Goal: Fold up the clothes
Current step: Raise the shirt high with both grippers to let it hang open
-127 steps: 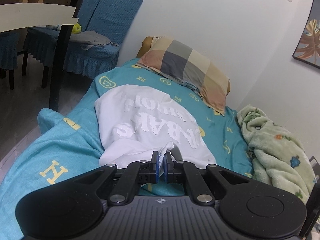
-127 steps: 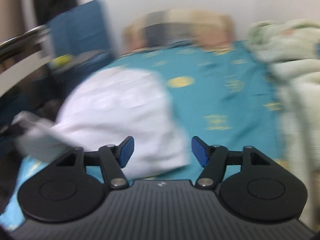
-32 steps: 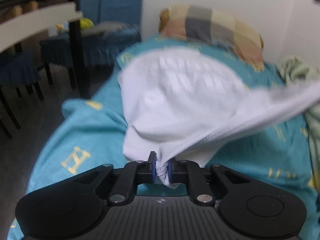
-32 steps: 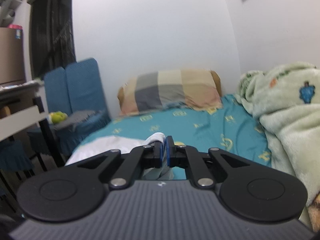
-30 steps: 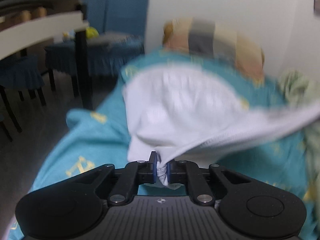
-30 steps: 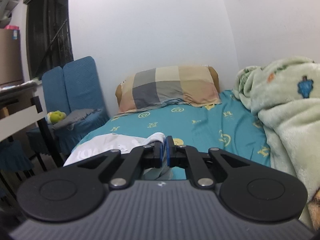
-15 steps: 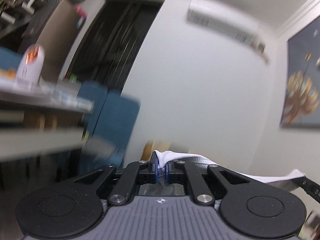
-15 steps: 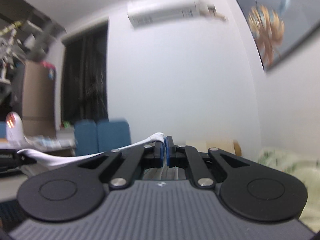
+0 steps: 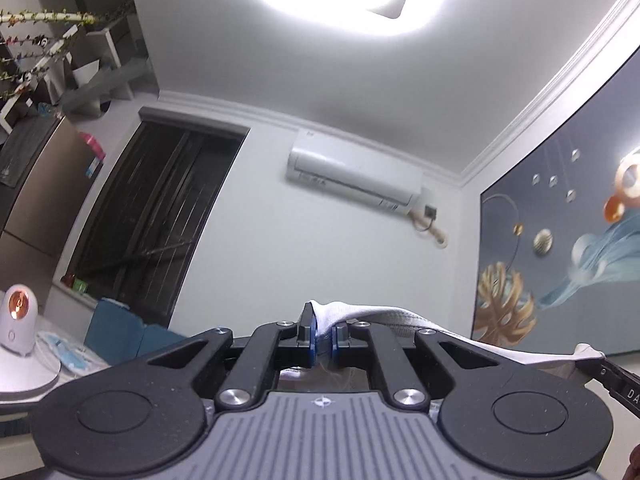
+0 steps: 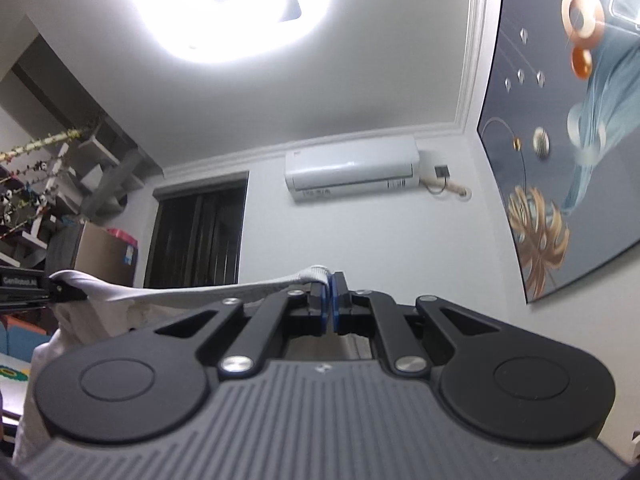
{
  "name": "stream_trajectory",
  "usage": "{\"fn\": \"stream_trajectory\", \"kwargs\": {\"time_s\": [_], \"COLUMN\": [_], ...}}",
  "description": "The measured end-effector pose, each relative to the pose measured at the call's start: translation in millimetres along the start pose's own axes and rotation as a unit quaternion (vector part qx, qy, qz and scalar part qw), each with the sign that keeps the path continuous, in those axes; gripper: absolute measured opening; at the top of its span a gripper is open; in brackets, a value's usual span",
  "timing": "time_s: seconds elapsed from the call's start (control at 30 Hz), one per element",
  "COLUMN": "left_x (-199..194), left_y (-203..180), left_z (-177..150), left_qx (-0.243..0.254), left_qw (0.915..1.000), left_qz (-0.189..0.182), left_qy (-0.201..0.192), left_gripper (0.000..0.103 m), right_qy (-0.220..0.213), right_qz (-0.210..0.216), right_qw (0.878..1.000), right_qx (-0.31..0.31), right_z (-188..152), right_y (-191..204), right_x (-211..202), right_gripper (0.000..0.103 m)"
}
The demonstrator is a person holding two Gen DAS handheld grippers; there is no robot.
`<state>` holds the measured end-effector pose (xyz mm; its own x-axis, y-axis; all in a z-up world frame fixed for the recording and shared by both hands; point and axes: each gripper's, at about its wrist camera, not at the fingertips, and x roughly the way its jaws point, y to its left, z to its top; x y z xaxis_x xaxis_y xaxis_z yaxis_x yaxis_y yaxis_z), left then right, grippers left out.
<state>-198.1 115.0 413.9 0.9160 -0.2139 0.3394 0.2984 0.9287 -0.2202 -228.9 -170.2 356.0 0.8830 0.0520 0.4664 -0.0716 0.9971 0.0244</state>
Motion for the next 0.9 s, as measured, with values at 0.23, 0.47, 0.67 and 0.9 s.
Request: {"fn": "stream_trajectory", "kwargs": {"time_s": [0.23,0.47,0.67,0.9], "left_x": [18.9,139.9,266.1,412.0], "left_y": [1.1,40.3,89.9,145.6], "left_z": [-26.5,-154.0,-303.0,-516.7], "left_qx": [-0.006,-0.010,-0.031,-0.028], "left_qw": [0.9989,0.9882,0.9693,0.9413], "left_qz": [0.004,0.038,0.058,0.079], "left_qy": [0.047,0.148,0.237,0.327], "left_gripper": [0.007,0.008,0.008,0.010], "right_qy": [0.070,0.165,0.247,0.327], "right_qz": [-0.013,-0.039,-0.057,-0.075], "right_qw": [0.997,0.985,0.967,0.941], "right_qx": [0.006,0.014,0.029,0.043], "right_z": [-30.4,-154.0,-290.0,-490.1], "right_y": [-18.5,-56.9,-95.5,-138.8], "right_x": [38.6,124.1,214.2,308.0], "right_gripper": [0.006,0.006,0.006,0.006]}}
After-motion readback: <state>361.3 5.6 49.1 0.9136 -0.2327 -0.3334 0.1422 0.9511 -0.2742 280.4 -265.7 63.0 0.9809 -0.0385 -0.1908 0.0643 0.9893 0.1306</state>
